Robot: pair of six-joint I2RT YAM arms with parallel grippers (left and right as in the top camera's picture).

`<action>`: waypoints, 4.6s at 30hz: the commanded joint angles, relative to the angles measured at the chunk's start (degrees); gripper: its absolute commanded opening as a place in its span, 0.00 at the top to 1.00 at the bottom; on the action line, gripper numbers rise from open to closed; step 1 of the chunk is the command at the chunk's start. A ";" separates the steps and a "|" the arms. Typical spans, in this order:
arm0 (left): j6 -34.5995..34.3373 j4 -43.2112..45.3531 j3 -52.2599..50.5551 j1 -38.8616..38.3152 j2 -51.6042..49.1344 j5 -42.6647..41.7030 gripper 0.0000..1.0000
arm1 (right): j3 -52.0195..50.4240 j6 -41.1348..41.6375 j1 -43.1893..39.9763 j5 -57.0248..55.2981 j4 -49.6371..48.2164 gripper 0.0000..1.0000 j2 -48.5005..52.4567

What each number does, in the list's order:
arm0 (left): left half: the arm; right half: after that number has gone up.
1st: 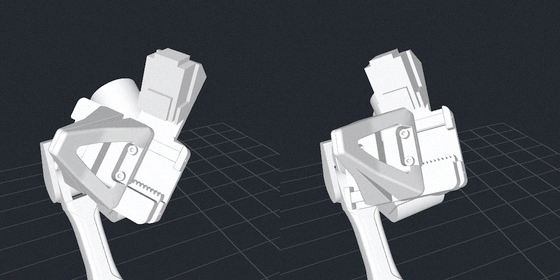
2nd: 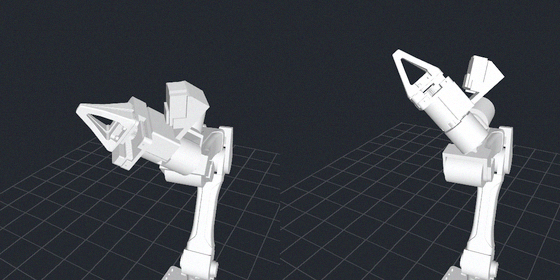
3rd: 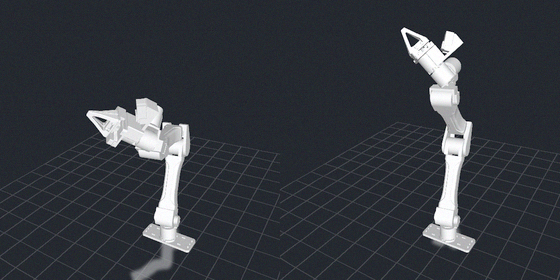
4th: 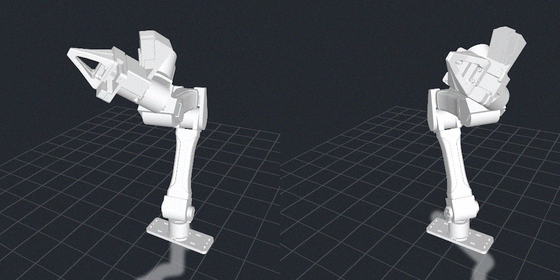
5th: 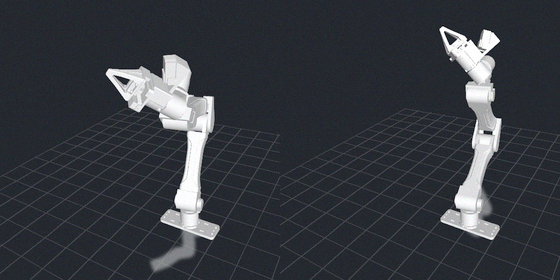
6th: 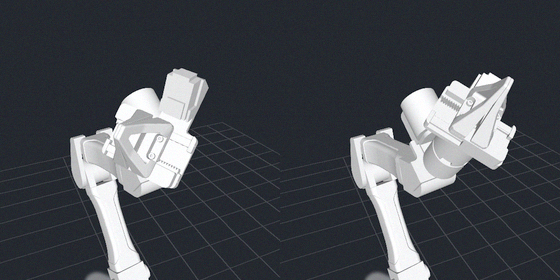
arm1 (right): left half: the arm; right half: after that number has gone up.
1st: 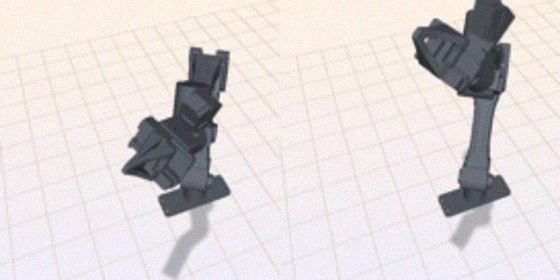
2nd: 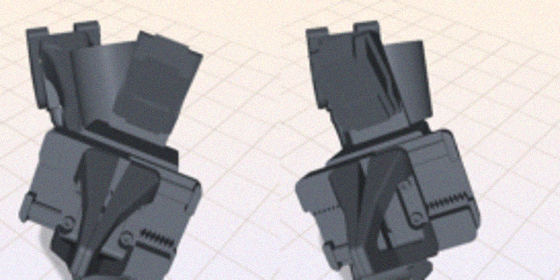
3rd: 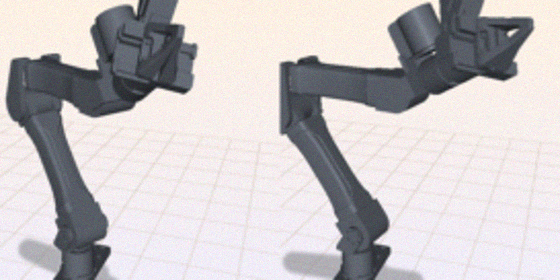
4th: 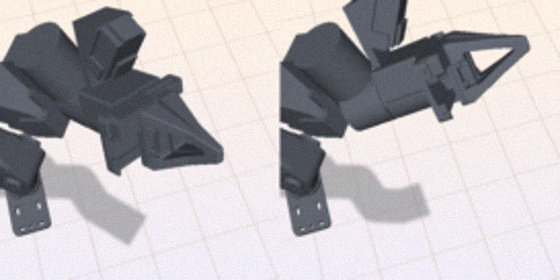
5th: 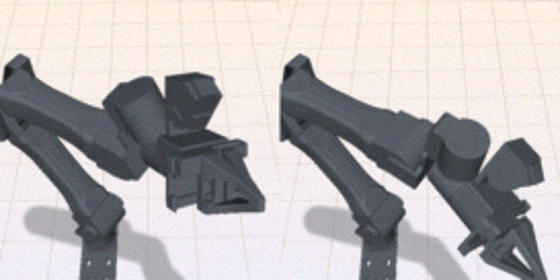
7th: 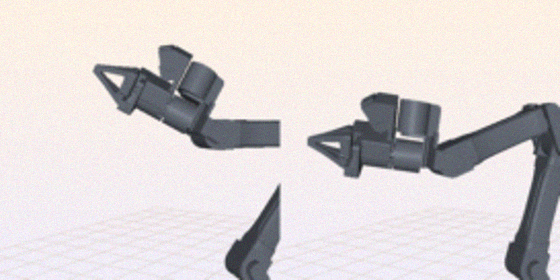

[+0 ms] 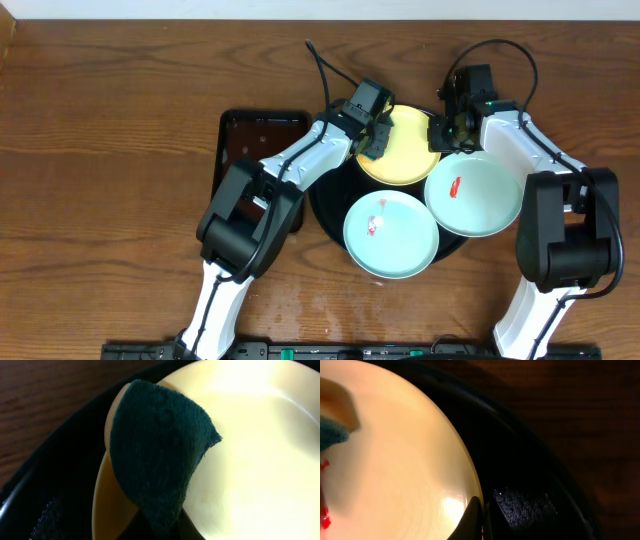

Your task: Clean dirty plates on tray and stack at the side

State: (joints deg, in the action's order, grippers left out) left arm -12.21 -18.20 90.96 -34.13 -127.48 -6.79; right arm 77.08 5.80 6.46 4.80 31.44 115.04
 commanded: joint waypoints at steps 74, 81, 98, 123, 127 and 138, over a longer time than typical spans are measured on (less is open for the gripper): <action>-0.22 -25.05 -2.45 24.85 15.32 -17.18 0.92 | -0.33 -0.28 0.02 -0.02 -0.66 0.99 -0.37; 0.63 -27.65 -2.45 26.36 15.32 -14.95 0.92 | -0.48 -0.31 0.09 -0.02 -1.07 0.98 -0.37; 1.29 -29.31 -2.62 26.34 15.30 -9.99 0.92 | 0.26 -0.33 0.17 4.28 -2.64 0.99 -0.42; 1.29 -29.09 -2.67 26.34 15.30 -9.97 0.92 | 1.11 -9.25 2.56 -3.08 -1.20 0.99 -18.64; 1.27 -29.09 -2.67 26.34 15.30 -9.99 0.92 | 1.11 -9.66 4.79 -9.66 -1.01 0.99 -20.68; 1.27 -28.68 -2.67 26.34 15.30 -9.97 0.92 | 1.09 -11.93 16.79 -35.76 -1.25 0.99 -21.81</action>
State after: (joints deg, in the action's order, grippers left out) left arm -11.75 -46.92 87.88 -7.77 -113.82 -17.61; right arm 76.86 -4.93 19.86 -18.48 30.57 94.24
